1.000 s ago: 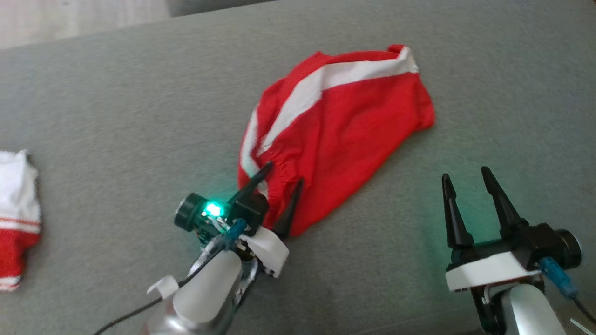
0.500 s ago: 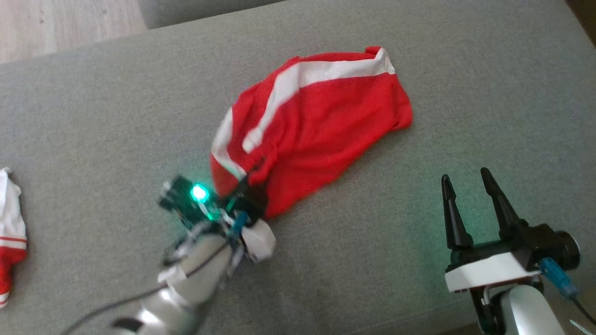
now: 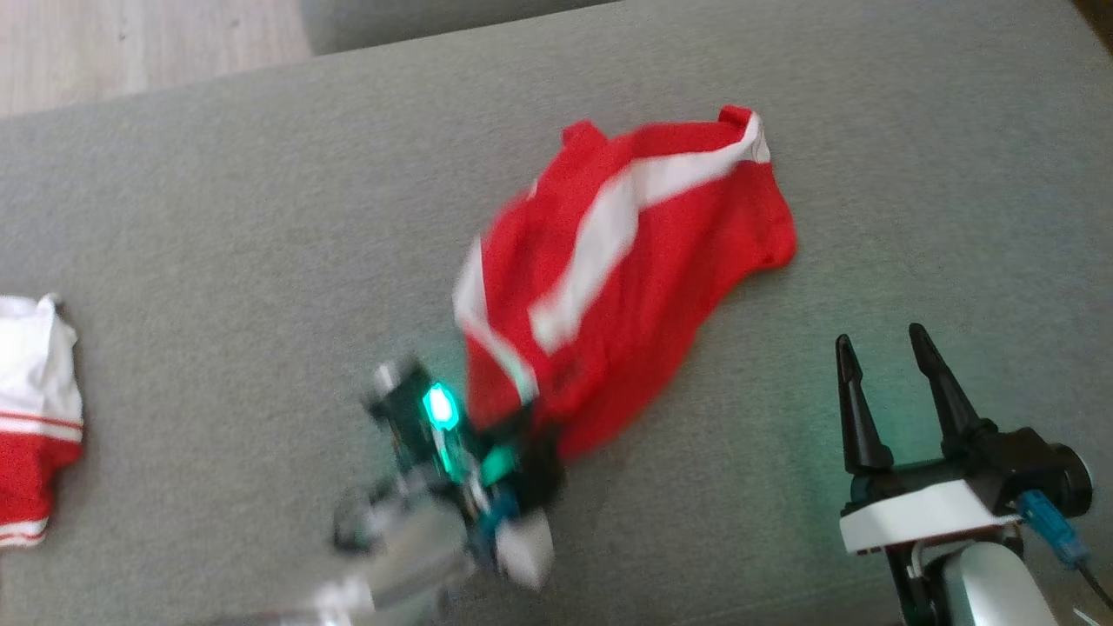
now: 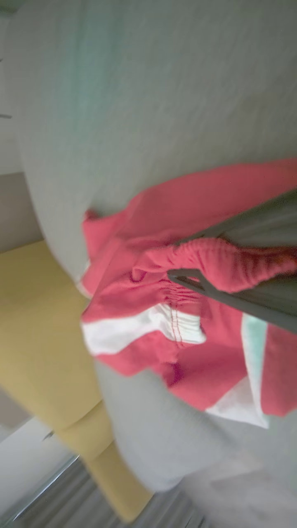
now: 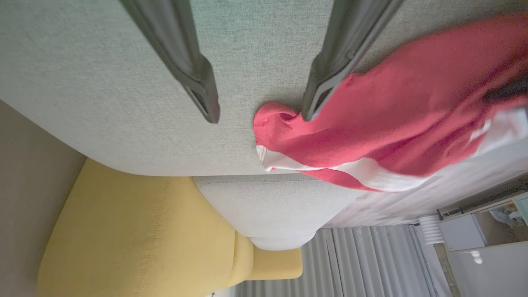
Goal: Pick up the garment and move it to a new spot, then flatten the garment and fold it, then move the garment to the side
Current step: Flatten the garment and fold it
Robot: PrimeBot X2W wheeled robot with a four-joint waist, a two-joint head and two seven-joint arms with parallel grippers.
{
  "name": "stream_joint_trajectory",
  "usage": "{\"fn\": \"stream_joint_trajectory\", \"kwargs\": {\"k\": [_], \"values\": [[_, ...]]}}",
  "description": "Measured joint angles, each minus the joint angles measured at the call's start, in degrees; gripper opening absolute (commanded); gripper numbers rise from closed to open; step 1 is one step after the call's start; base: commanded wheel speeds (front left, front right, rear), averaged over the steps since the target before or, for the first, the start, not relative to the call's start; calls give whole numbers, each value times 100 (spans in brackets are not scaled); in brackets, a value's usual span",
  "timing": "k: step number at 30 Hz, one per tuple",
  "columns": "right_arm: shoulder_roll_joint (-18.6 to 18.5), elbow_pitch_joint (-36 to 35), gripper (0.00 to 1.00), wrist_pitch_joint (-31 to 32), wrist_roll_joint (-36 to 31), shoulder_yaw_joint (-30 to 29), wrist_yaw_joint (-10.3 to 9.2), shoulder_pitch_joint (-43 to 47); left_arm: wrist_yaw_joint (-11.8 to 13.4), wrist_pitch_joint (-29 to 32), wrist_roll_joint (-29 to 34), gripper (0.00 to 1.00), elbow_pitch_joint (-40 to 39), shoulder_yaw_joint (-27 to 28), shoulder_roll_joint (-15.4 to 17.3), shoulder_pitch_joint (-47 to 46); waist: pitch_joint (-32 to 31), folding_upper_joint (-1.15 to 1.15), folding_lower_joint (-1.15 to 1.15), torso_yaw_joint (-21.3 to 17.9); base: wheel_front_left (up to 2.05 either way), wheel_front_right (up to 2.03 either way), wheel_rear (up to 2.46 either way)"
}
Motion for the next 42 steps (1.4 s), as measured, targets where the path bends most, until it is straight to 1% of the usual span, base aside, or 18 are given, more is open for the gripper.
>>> {"fn": "stream_joint_trajectory", "kwargs": {"k": [2, 3, 4, 9, 13, 16, 17, 21, 23, 25, 32, 33, 34, 35, 37, 38, 39, 42], "values": [[1, 9, 100, 0, 11, -15, 0, -1, -120, 58, -78, 0, 26, -162, -65, 391, 55, 0, 0, 76, 0, 0, 0], [1, 24, 100, 0, 32, -34, 0, -2, -125, 53, -162, 57, 33, -183, -122, 560, 84, 0, 0, 116, 0, 0, 0], [1, 43, 100, 0, 62, -57, 0, -7, -127, 42, -241, 100, 45, -199, -177, 678, 108, 0, 0, 159, 0, 0, 0], [0, 103, 100, 0, 119, -70, 0, -57, -111, -82, -613, 100, -160, -121, -398, 778, 171, 0, 0, 399, 0, 0, 0], [0, 15, 100, 0, 125, -36, 0, -68, -21, -90, -896, 100, -491, 87, -447, 850, 154, 0, 0, 543, 0, 0, 0], [0, -47, 100, 0, 136, -33, 0, -67, -26, -103, -1238, 100, -746, 359, -457, 1003, 124, 0, 0, 618, 0, 0, 0], [0, -81, 100, 0, 142, 0, 0, -66, -157, -105, -1557, 100, -787, 523, -468, 1085, 115, 0, 0, 651, 0, 0, 0], [0, -101, 100, 0, 142, 82, 0, -67, -460, 207, -2206, 100, -688, 732, -489, 1129, 137, 0, 0, 646, 0, 0, 0], [0, -103, 100, 0, 142, 112, 0, -68, -565, 445, -2462, 100, -638, 790, -506, 1126, 155, 0, 0, 624, 0, 0, 0], [0, -103, 100, 0, 143, 126, 0, -68, -600, 613, -2695, 100, -603, 831, -532, 1126, 176, 0, 0, 603, 0, 0, 0], [0, -103, 100, 0, 155, 149, 0, -69, -470, 735, -2637, 100, -389, 779, -563, 951, 232, 0, 0, 516, 0, 0, 0], [0, -102, 100, 0, 160, 160, 0, -69, -468, 735, -2584, 98, -330, 754, -563, 897, 236, 0, 0, 500, 0, 0, 0], [0, -102, 100, 0, 160, 166, 0, -70, -465, 734, -2514, 85, -281, 712, -561, 844, 239, 0, 0, 485, 0, 0, 0], [0, -102, 100, 0, 160, 170, 0, -73, -465, 728, -2437, 60, -230, 659, -563, 784, 241, 0, 0, 471, 0, 0, 0], [0, -102, 100, 0, 163, 169, 0, -82, -466, 717, -2346, 26, -155, 565, -568, 688, 240, 0, 0, 450, 0, 0, 0], [0, -102, 100, 0, 171, 167, 0, -84, -467, 719, -2301, 4, -119, 522, -569, 644, 238, 0, 0, 446, 0, 0, 0], [0, -102, 100, 0, 180, 168, 0, -85, -470, 719, -2261, 0, -82, 476, -569, 609, 235, 0, 0, 446, 0, 0, 0], [0, -98, 100, 0, 201, 154, 0, -85, -471, 688, -2180, 0, 25, 388, -569, 543, 222, 0, 0, 459, 0, 0, 0]]}}
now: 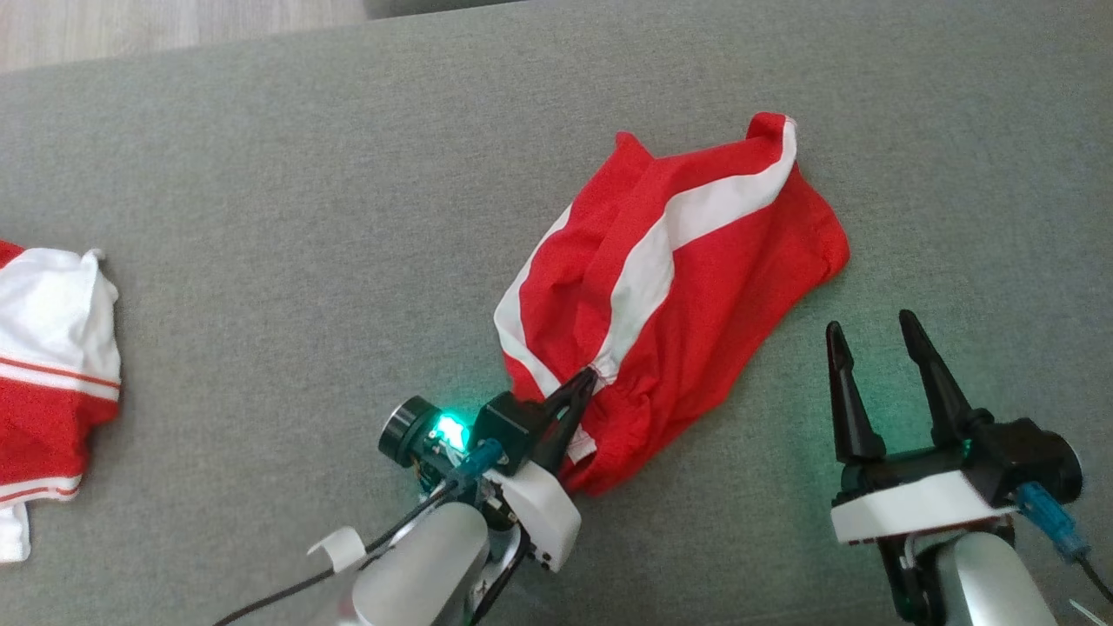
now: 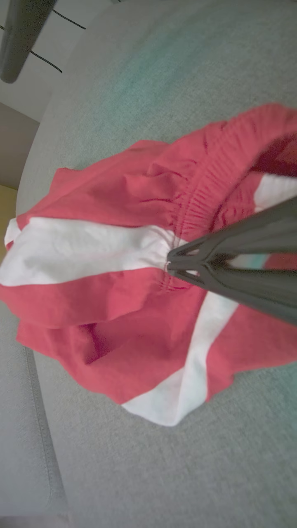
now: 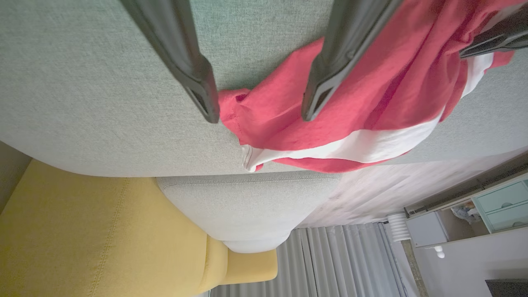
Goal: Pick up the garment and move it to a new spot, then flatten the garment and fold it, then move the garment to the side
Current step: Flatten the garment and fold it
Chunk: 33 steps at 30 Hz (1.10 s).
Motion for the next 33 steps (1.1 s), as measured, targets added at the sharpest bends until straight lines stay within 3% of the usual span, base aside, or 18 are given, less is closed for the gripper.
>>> {"fn": "stream_joint_trajectory", "kwargs": {"k": [7, 13, 17, 18, 19, 26, 33], "values": [[0, 10, 100, 0, 59, -42, 0, 2, 111, -224, 279, 0, -22, -151, 74, -54, -56, 0, 0, 96, 0, 0, 0], [0, 24, 100, 0, 149, -56, 0, 10, 359, -316, 500, 0, -434, -157, 405, -215, -162, 0, 0, 218, 0, 0, 0], [0, 43, 100, 0, 162, -55, 0, 24, 344, -156, 279, 0, -833, -43, 537, -213, -198, 0, 0, 269, 0, 0, 0], [0, 45, 100, 0, 194, -55, 0, 24, 216, 32, 48, 0, -989, -16, 501, -185, -176, 0, 0, 277, 0, 0, 0], [0, 46, 100, 0, 200, -53, 0, 22, 131, 170, -98, 100, -1035, -19, 467, -139, -161, 0, 0, 277, 0, 0, 0], [0, 47, 100, 0, 193, -35, 0, 2, -151, 739, -671, 100, -946, -74, 252, 152, -16, 0, 0, 204, 0, 0, 0], [0, 47, 100, 0, 144, -35, 0, 0, -43, 843, -568, 100, -480, -193, 209, 88, 28, 0, 0, 116, 0, 0, 0]]}}
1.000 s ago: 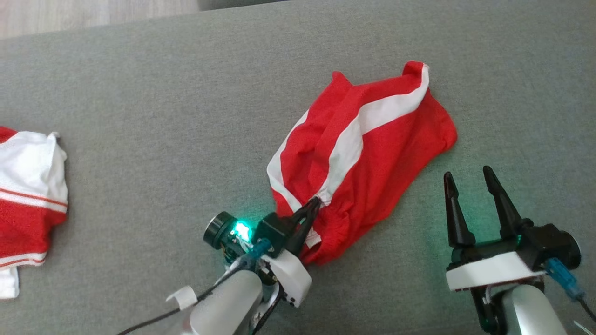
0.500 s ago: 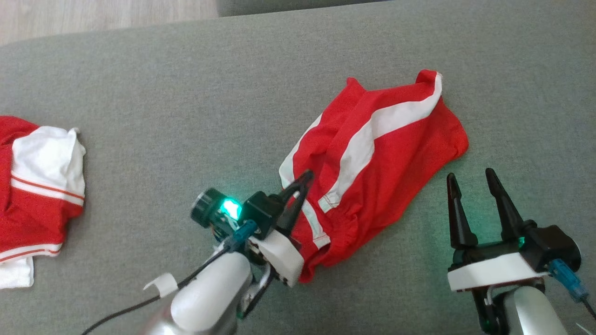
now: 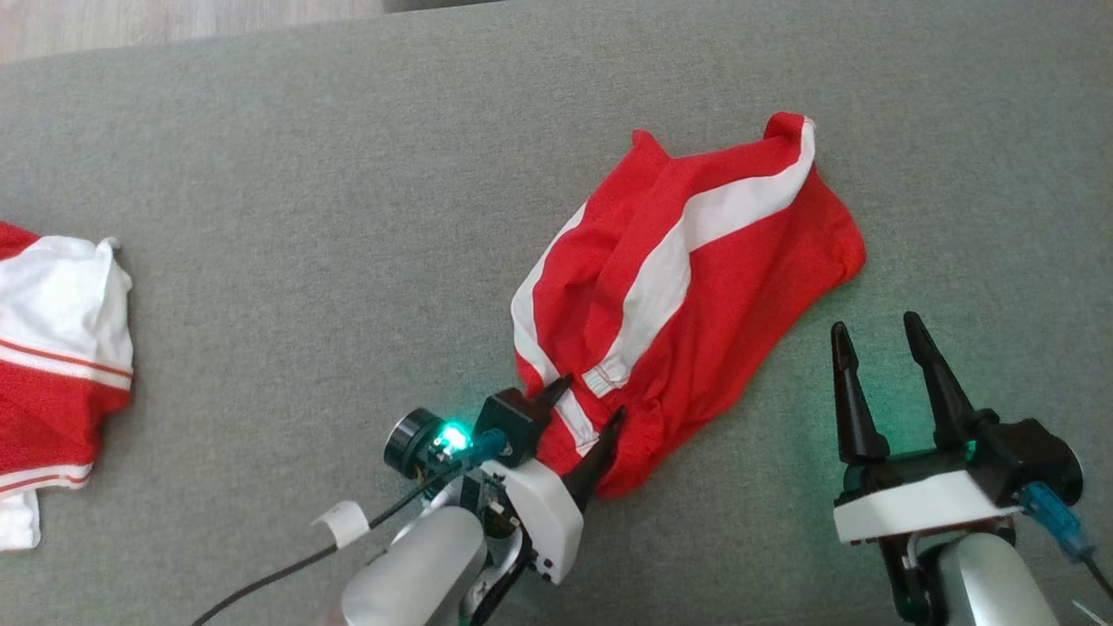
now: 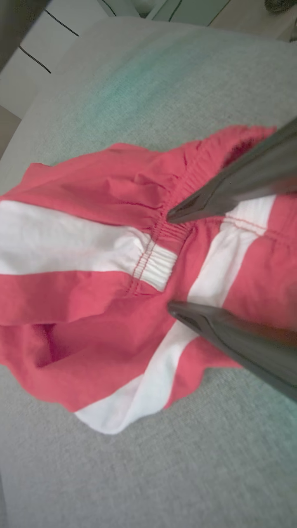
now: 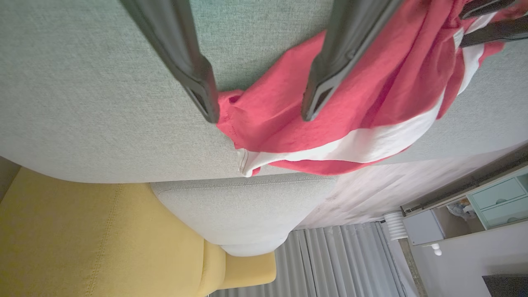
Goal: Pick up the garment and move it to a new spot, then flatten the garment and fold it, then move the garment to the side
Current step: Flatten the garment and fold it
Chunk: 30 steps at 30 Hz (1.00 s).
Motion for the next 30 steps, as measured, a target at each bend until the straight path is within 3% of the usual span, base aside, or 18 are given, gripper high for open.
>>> {"fn": "stream_joint_trajectory", "kwargs": {"k": [10, 13, 22, 23, 25, 30], "values": [[0, 3, 100, 0, -2, 44, 0, 0, -5, -353, 119, 99, 492, -166, -127, -237, -13, 0, 0, -43, 0, 0, 0], [0, 3, 100, 0, -52, 43, 0, 0, -41, -463, 97, 75, 580, -224, -163, -283, -18, 0, 0, -55, 0, 0, 0], [0, 13, 100, 0, -96, 44, 0, 1, -108, -889, 16, 42, 664, -367, -215, -436, -54, 0, 0, -99, 0, 0, 0], [0, 13, 100, 0, -96, 47, 0, 1, -101, -939, 14, 33, 661, -371, -216, -468, -58, 0, 0, -102, 0, 0, 0], [0, 14, 100, 0, -96, 46, 0, 2, -57, -1011, -24, 0, 658, -399, -219, -516, -66, 0, 0, -101, 0, 0, 0], [-1, 8, 100, 0, -96, 9, 0, 12, -2, -1157, -24, 0, 501, -476, -222, -569, -96, 0, 0, -15, 0, 0, 0]]}}
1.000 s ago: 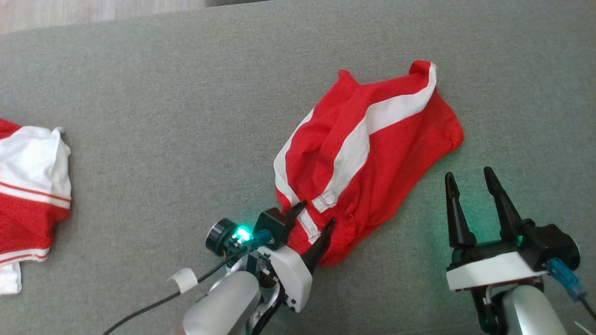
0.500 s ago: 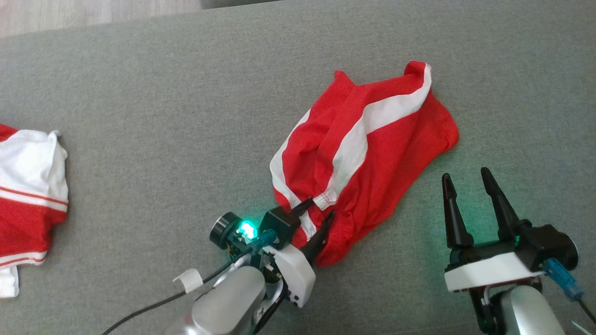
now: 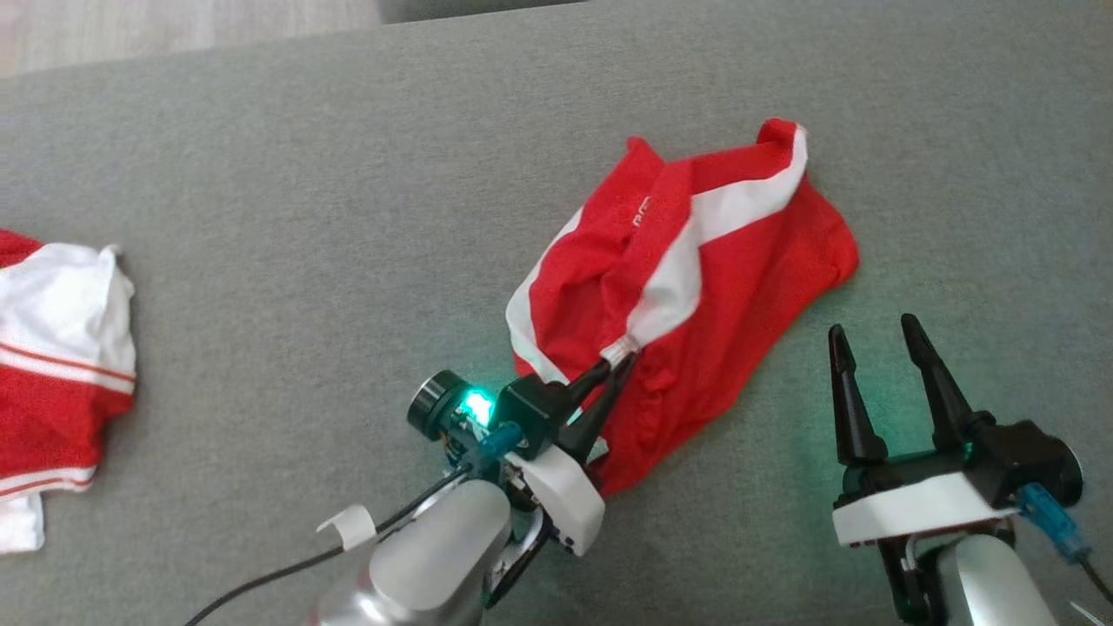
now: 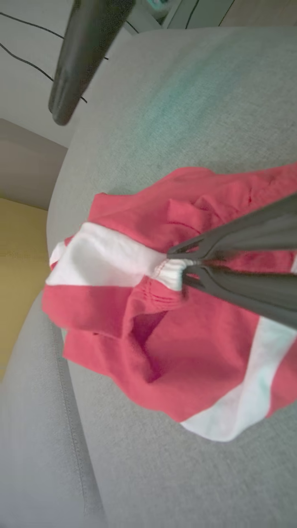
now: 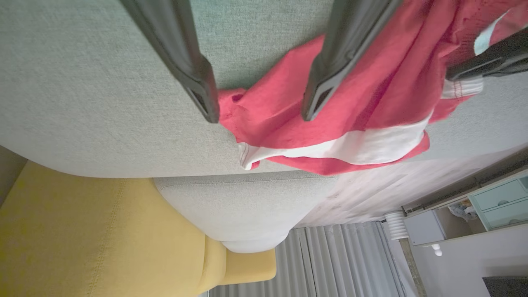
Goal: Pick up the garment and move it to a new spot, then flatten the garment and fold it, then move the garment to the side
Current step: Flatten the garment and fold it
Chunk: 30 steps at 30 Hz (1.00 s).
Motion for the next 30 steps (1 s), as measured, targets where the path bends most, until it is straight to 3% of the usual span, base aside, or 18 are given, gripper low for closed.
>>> {"fn": "stream_joint_trajectory", "kwargs": {"k": [6, 15, 19, 22, 25, 30], "values": [[0, -10, 100, 0, 0, -51, 0, 19, 52, 5, 0, 0, -604, 1, 240, 12, -37, 0, 0, 225, 0, 0, 0], [0, -15, 100, 0, 172, -200, 0, -1, 403, 816, 10, 0, -2597, 151, 1793, 480, -69, 0, 0, 842, 0, 0, 0], [-98, 434, 100, 0, 623, -13, 0, -259, 405, 1176, 8, 0, -3265, 245, 2327, 505, -17, 0, 0, 1087, 0, 0, 0], [-575, 950, 100, 0, 1174, 493, 0, -751, 398, 1357, -2, 0, -3527, 292, 2551, 504, 64, 0, 0, 1204, 0, 0, 0], [-1389, 1485, 100, 59, 1635, 1081, 0, -1483, 396, 1447, -8, 0, -3695, 299, 2635, 499, 155, 0, 0, 1295, 0, 0, 0], [-2421, 1928, 100, 883, 2615, 2205, 0, -2709, 393, 1472, -49, 0, -3856, 311, 2661, 470, 318, 0, 1, 1429, 0, 0, 0]]}}
